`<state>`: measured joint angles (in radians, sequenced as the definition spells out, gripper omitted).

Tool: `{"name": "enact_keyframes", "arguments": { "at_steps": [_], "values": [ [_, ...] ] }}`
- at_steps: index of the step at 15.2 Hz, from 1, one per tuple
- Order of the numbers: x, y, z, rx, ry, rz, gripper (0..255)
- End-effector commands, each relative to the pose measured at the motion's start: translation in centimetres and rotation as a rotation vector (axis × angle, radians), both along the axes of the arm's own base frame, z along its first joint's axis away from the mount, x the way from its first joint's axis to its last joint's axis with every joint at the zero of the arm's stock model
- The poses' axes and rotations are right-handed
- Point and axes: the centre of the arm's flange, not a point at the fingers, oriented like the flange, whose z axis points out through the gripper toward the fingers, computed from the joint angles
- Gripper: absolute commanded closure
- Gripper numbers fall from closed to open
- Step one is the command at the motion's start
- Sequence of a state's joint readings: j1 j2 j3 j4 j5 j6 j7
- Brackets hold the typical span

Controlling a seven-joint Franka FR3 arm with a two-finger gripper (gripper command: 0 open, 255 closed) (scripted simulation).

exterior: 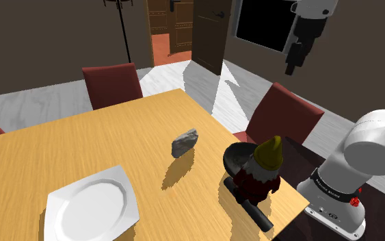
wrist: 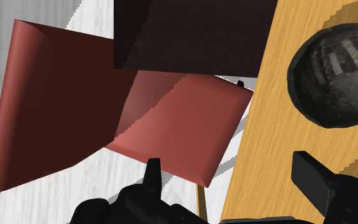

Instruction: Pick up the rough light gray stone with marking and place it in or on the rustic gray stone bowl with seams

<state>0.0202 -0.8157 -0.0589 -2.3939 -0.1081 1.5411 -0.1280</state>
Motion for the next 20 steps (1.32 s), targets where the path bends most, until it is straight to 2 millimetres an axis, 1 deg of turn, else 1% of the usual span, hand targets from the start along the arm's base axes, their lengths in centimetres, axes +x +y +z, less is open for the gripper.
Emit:
{"name": "enact_keyframes", "arguments": {
  "at_steps": [1,5,10,15,20],
  "values": [
    [0.0,0.0,0.0,0.0,0.0,0.0,0],
    [4.2,2.1,-2.6,0.016,0.02,0.128,0],
    [8.8,5.6,-5.9,0.036,0.046,0.288,0],
    [12.8,9.8,-9.3,0.055,0.071,0.447,0],
    [16.0,14.7,-12.7,0.075,0.096,0.607,0]
  ]
}}
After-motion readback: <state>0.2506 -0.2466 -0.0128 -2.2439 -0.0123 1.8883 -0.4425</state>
